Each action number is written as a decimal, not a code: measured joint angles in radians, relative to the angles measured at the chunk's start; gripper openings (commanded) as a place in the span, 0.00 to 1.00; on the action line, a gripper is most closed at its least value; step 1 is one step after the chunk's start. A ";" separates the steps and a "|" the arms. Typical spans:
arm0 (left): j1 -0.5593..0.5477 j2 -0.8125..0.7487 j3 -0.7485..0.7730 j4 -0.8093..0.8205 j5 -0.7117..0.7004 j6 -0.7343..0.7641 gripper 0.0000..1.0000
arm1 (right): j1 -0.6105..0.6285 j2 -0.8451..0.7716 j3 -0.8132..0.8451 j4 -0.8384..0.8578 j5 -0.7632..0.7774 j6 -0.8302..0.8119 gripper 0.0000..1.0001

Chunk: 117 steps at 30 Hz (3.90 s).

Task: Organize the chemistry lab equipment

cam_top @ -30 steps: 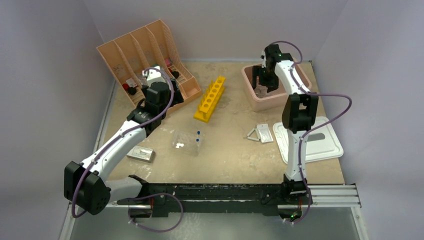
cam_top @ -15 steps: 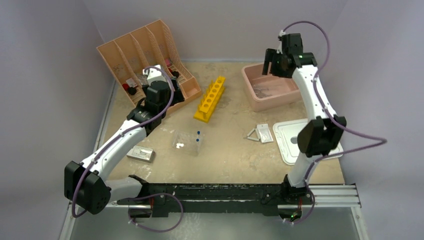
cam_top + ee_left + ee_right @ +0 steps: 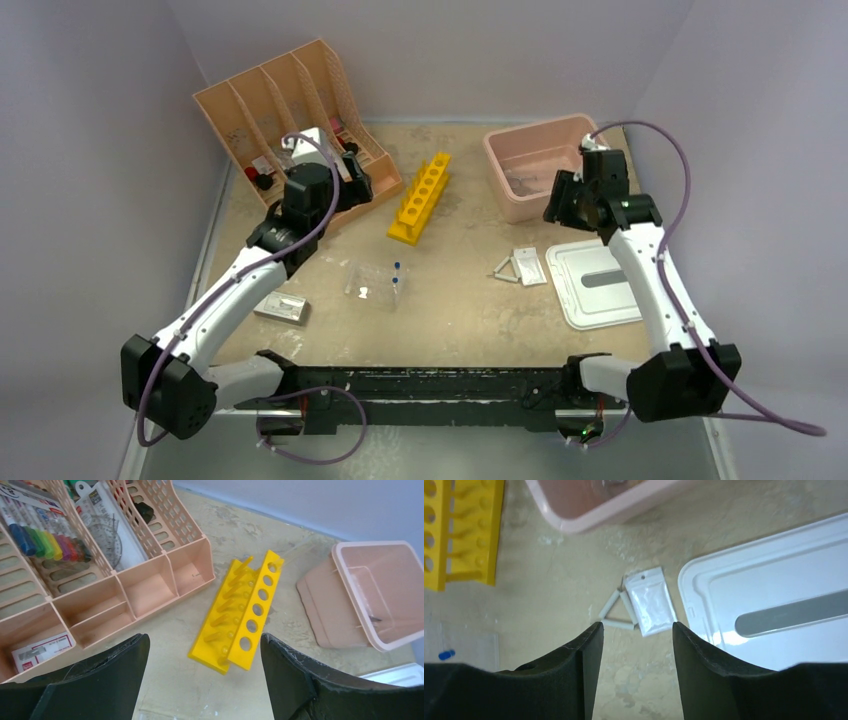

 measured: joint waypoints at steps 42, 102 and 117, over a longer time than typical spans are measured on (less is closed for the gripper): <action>0.000 -0.179 -0.104 -0.044 0.019 -0.083 0.80 | 0.229 0.253 -0.458 0.459 0.071 0.174 0.23; 0.000 -0.108 -0.079 -0.050 -0.043 -0.064 0.80 | -0.015 0.337 0.261 0.366 0.128 -0.008 0.00; 0.000 0.111 0.041 -0.001 -0.032 -0.024 0.80 | -0.090 0.695 0.427 0.171 0.210 0.007 0.00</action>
